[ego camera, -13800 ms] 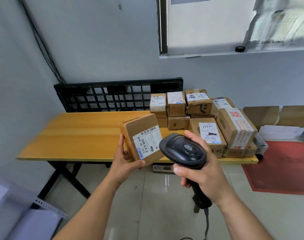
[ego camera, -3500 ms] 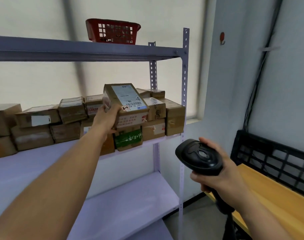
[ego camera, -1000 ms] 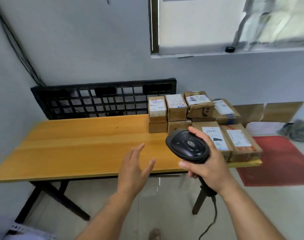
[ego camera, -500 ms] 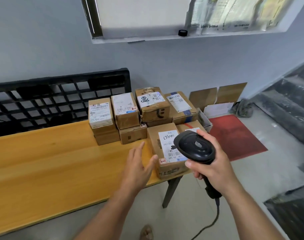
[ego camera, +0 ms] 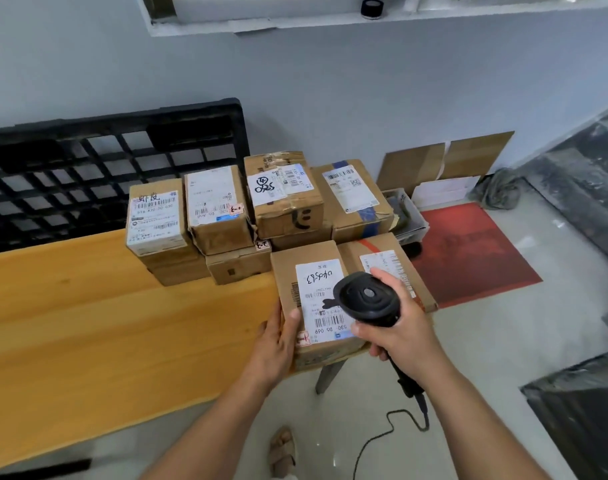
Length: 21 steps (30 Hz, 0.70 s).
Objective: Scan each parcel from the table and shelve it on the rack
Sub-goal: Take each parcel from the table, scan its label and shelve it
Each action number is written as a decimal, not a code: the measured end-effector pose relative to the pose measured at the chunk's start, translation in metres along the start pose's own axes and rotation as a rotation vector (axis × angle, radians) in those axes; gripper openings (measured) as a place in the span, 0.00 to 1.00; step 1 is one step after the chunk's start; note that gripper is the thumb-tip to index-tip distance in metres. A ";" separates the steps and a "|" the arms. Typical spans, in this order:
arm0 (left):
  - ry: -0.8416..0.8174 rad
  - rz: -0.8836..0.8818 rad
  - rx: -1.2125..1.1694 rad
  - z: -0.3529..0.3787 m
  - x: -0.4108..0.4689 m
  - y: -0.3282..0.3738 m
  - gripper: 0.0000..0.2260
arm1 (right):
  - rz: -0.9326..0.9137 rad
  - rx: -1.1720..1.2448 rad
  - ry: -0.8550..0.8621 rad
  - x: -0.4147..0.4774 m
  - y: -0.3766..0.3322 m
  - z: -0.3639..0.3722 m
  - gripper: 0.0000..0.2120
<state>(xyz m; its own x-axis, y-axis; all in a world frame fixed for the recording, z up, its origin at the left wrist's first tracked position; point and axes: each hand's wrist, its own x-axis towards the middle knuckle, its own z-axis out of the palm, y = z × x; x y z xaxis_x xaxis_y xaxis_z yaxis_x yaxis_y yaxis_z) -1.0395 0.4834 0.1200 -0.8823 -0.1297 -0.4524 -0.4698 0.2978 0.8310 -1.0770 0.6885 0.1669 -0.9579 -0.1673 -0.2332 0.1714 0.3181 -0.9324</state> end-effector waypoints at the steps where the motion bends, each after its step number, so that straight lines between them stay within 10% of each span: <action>1: -0.003 0.000 -0.041 0.006 -0.002 -0.002 0.39 | 0.009 -0.003 -0.026 -0.001 0.004 -0.001 0.40; 21: 0.462 0.153 -0.446 0.018 -0.132 0.017 0.55 | -0.296 0.203 -0.462 -0.054 -0.032 -0.037 0.39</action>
<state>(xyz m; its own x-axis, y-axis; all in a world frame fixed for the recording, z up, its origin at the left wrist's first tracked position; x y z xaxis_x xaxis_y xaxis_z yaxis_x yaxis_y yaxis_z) -0.9303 0.5229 0.1883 -0.8140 -0.5392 -0.2158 -0.2167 -0.0626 0.9742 -1.0392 0.7220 0.2192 -0.7799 -0.6259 -0.0086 -0.0038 0.0185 -0.9998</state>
